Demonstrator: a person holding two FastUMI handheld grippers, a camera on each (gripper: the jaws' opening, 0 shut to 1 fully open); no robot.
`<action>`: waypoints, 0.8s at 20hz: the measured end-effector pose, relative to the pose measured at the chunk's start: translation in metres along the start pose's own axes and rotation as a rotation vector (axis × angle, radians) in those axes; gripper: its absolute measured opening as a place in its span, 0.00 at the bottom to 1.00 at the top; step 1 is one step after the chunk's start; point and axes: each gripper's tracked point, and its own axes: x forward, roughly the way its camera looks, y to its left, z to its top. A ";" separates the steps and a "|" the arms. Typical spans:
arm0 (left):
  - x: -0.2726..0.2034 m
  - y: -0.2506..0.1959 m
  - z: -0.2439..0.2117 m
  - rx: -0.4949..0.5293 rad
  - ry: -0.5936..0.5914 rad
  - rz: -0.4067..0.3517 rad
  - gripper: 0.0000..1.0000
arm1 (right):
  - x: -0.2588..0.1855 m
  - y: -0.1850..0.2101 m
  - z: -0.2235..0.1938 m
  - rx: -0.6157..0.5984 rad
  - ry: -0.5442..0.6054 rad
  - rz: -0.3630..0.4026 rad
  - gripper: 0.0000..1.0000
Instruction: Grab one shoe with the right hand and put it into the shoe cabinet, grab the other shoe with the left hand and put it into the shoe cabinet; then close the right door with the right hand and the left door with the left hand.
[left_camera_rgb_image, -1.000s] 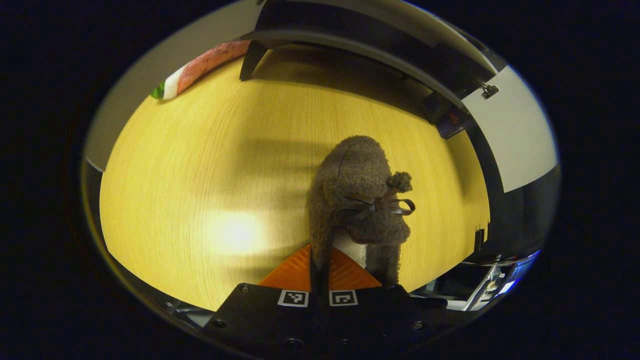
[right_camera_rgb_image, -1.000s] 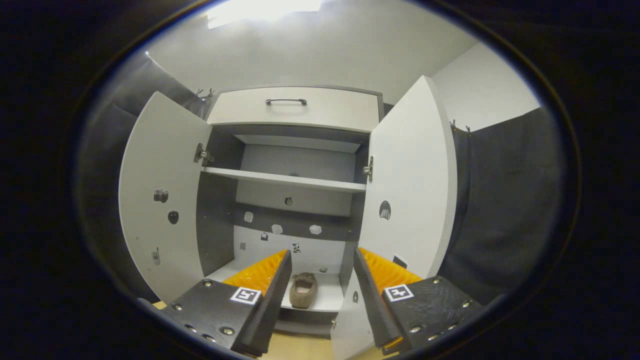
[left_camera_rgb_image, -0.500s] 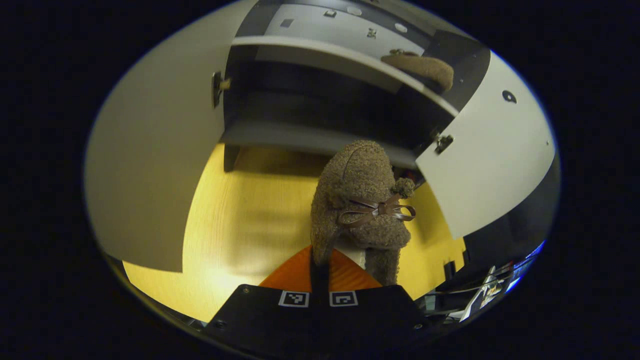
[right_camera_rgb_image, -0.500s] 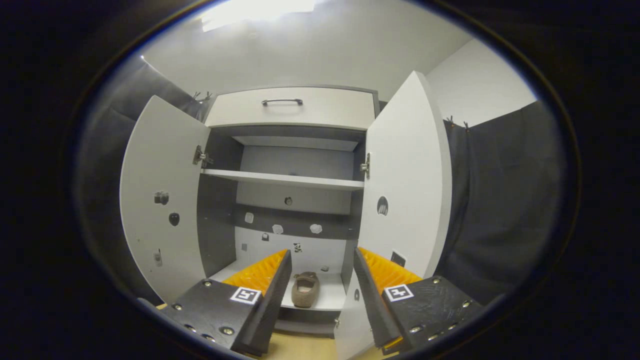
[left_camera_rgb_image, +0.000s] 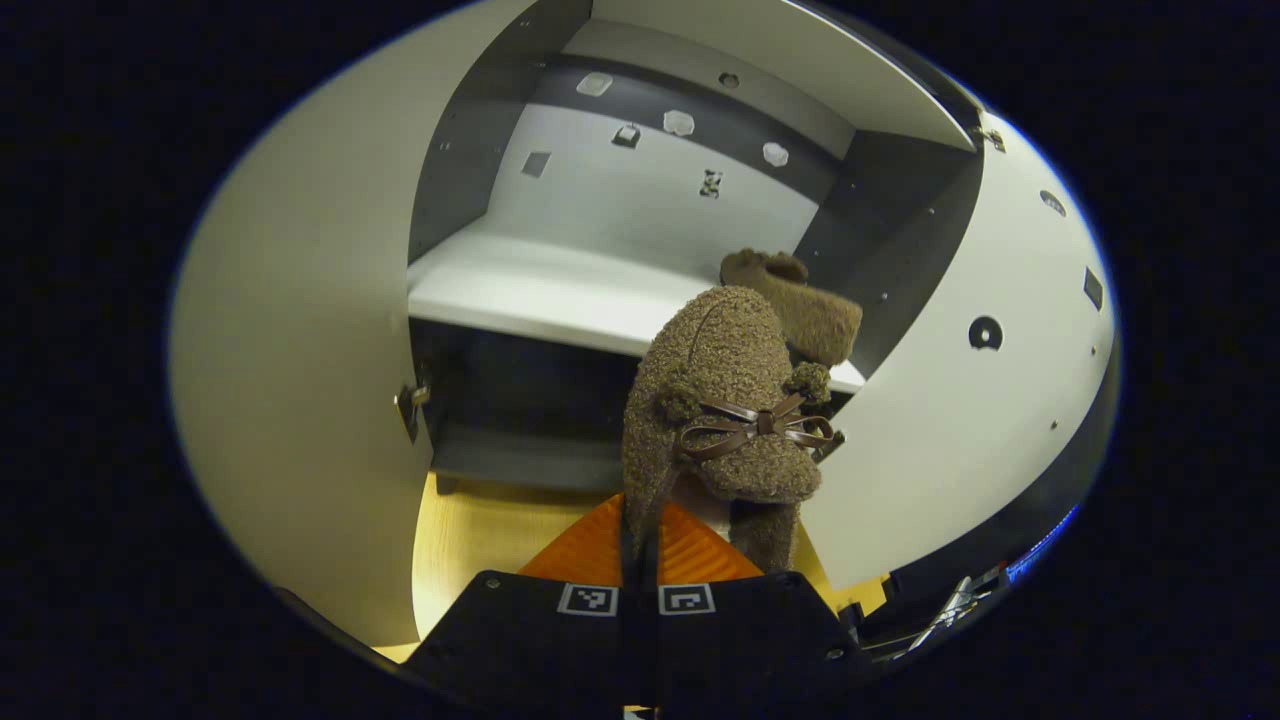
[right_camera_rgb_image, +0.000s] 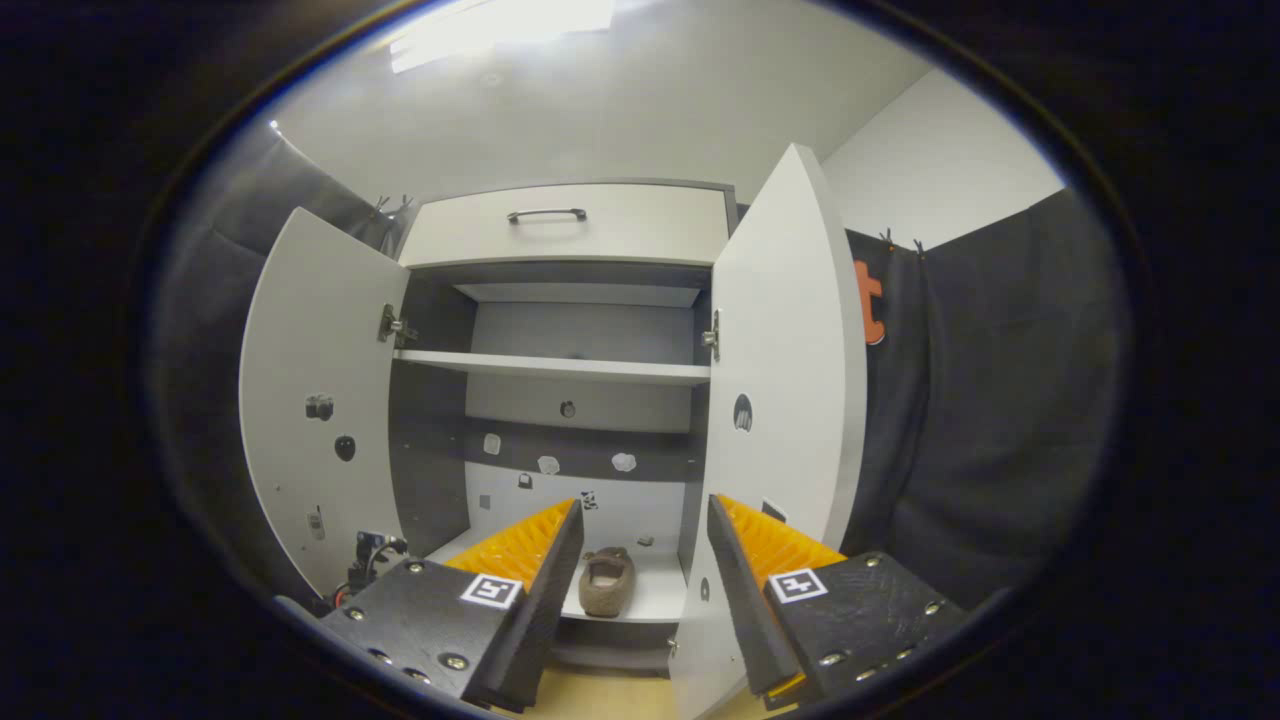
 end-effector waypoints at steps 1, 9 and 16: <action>0.000 0.000 0.000 0.005 -0.022 -0.002 0.01 | 0.000 -0.002 0.001 0.000 -0.004 -0.002 0.75; 0.005 -0.002 -0.006 0.005 -0.163 0.010 0.00 | -0.021 -0.014 0.020 0.021 -0.066 0.010 0.72; -0.001 -0.004 -0.006 -0.019 -0.202 0.059 0.01 | -0.060 -0.035 0.042 -0.005 -0.182 -0.027 0.73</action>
